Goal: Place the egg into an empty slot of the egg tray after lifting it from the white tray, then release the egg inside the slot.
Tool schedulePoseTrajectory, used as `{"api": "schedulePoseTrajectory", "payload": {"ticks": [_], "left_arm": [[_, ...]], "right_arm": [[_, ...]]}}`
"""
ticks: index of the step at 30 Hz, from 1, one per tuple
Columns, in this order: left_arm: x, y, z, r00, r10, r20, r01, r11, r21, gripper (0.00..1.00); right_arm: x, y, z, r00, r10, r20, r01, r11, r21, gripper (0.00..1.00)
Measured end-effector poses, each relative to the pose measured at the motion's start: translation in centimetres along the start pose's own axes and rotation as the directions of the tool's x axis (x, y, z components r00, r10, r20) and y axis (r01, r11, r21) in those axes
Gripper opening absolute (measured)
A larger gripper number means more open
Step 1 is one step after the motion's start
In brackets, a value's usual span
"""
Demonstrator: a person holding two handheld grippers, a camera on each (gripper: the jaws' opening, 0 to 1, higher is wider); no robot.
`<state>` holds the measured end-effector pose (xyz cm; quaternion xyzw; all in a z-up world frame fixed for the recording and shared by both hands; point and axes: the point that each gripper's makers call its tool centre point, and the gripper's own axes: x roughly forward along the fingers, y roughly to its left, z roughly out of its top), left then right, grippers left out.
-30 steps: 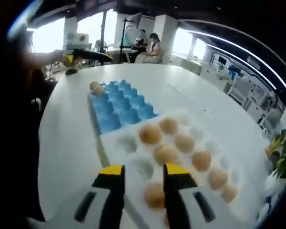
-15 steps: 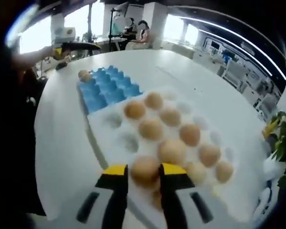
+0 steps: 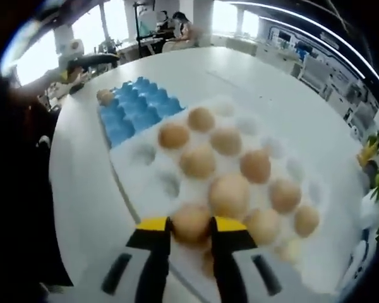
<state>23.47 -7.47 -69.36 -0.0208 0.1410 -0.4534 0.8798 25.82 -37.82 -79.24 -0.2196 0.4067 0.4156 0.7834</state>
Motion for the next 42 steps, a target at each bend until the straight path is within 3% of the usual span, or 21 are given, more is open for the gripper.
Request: {"api": "schedulePoseTrajectory", "payload": {"ticks": [5, 6, 9, 11, 13, 18, 27, 42], "left_arm": [[0.2, 0.0, 0.0, 1.0, -0.002, -0.004, 0.002, 1.0, 0.008, 1.0], [0.2, 0.0, 0.0, 1.0, -0.006, -0.005, 0.006, 1.0, 0.007, 0.99], [0.3, 0.0, -0.1, 1.0, -0.008, -0.014, 0.008, 1.0, 0.001, 0.98], [0.3, 0.0, 0.0, 1.0, -0.005, -0.008, 0.005, 1.0, 0.004, 0.98], [0.2, 0.1, -0.1, 1.0, -0.004, -0.011, 0.004, 1.0, 0.002, 0.98], [0.0, 0.2, -0.2, 1.0, 0.002, -0.014, -0.002, 1.0, -0.001, 0.98], [-0.3, 0.7, 0.0, 1.0, 0.013, -0.012, -0.012, 1.0, 0.004, 0.98], [-0.6, 0.6, 0.0, 1.0, 0.011, -0.012, -0.01, 1.0, 0.009, 0.97]], "right_arm": [[0.3, 0.0, 0.2, 0.999, -0.009, -0.048, 0.008, 1.0, -0.021, 0.26], [0.3, 0.0, 0.2, 0.998, -0.005, -0.056, 0.0, 0.997, -0.078, 0.26], [0.2, 0.1, 0.2, 0.999, -0.006, -0.037, 0.004, 0.998, -0.065, 0.26], [0.2, -0.2, 0.1, 0.999, -0.033, -0.039, 0.035, 0.998, 0.06, 0.25], [0.3, -0.1, 0.3, 0.998, -0.034, -0.052, 0.036, 0.999, 0.027, 0.25], [0.0, -0.2, 0.2, 0.997, -0.055, -0.055, 0.058, 0.997, 0.051, 0.23], [-2.0, 0.1, 1.5, 0.997, -0.076, 0.004, 0.075, 0.996, 0.038, 0.23], [-2.1, 0.8, 1.8, 0.998, -0.056, -0.022, 0.056, 0.998, -0.01, 0.23]]}}
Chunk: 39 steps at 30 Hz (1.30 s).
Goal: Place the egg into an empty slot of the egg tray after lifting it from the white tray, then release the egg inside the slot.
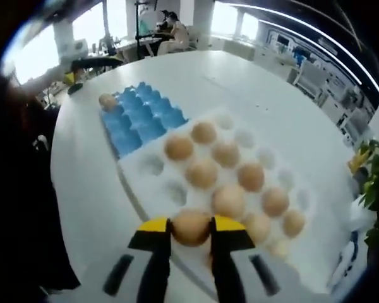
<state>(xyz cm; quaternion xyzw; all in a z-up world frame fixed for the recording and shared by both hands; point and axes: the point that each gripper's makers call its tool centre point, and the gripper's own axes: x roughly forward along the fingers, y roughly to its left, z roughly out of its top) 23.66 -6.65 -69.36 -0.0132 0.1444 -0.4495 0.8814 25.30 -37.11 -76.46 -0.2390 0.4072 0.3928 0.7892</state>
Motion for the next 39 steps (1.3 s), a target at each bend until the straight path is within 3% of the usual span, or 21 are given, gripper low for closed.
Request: {"api": "schedulePoseTrajectory", "payload": {"ticks": [8, 39], "left_arm": [[-0.1, 0.0, -0.1, 1.0, 0.002, -0.004, -0.002, 1.0, 0.0, 0.96], [-0.6, 0.4, -0.1, 1.0, 0.016, 0.001, -0.016, 1.0, 0.0, 0.95]], "right_arm": [[0.0, 0.3, 0.2, 1.0, 0.011, -0.005, -0.011, 1.0, -0.01, 0.23], [2.8, 5.1, 6.1, 0.988, 0.147, 0.037, -0.141, 0.981, -0.135, 0.23]]}}
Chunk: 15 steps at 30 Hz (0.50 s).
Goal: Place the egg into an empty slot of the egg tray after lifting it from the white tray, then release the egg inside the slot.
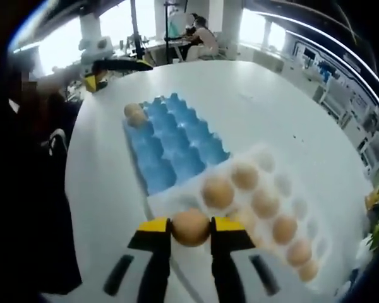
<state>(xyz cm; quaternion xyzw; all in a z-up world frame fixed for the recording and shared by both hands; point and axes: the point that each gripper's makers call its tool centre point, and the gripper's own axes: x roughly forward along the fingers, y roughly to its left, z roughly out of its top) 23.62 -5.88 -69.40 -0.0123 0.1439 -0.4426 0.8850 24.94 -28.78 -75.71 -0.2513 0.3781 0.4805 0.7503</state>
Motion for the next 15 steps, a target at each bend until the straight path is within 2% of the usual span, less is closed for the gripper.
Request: {"api": "schedulePoseTrajectory", "payload": {"ticks": [7, 15], "left_arm": [[0.1, 0.0, -0.1, 1.0, 0.001, -0.001, -0.001, 1.0, 0.003, 0.95], [0.2, 0.0, -0.1, 1.0, 0.003, 0.002, -0.003, 1.0, 0.003, 0.96]], "right_arm": [[0.8, 0.5, 1.1, 1.0, 0.022, 0.009, -0.022, 1.0, -0.016, 0.23], [2.2, 1.9, 3.5, 0.997, 0.062, 0.036, -0.06, 0.997, -0.058, 0.23]]}}
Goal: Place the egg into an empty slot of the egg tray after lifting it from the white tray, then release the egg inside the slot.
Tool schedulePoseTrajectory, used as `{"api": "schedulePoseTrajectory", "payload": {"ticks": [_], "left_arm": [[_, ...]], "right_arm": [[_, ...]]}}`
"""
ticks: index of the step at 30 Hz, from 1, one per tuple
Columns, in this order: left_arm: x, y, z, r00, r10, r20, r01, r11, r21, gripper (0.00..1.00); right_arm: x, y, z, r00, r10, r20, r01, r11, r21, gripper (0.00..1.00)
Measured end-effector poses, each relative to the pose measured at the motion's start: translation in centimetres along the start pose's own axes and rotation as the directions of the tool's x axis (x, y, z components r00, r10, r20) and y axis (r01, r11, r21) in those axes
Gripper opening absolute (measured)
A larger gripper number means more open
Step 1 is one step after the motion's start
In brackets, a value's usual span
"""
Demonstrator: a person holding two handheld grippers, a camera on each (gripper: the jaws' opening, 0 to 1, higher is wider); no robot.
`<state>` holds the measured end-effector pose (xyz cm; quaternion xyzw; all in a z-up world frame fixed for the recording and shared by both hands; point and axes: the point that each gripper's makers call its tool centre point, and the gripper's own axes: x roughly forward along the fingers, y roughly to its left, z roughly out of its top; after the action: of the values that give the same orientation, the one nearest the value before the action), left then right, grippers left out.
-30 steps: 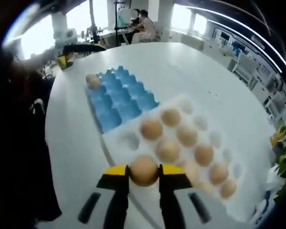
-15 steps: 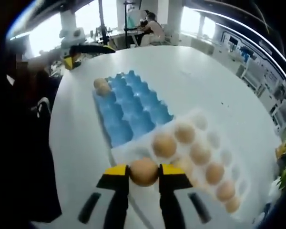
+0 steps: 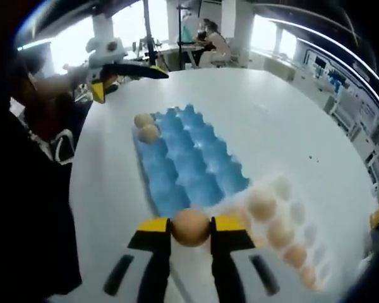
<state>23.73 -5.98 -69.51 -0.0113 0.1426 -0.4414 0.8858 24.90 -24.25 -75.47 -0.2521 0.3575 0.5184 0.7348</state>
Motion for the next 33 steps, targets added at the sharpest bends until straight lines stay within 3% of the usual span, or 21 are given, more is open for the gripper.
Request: {"api": "schedulePoseTrajectory", "payload": {"ticks": [33], "left_arm": [[-0.2, 0.2, 0.2, 1.0, 0.002, 0.005, -0.002, 1.0, 0.005, 0.94]], "right_arm": [[3.6, 2.7, 5.1, 0.994, 0.102, 0.048, -0.098, 0.992, -0.084, 0.23]]}}
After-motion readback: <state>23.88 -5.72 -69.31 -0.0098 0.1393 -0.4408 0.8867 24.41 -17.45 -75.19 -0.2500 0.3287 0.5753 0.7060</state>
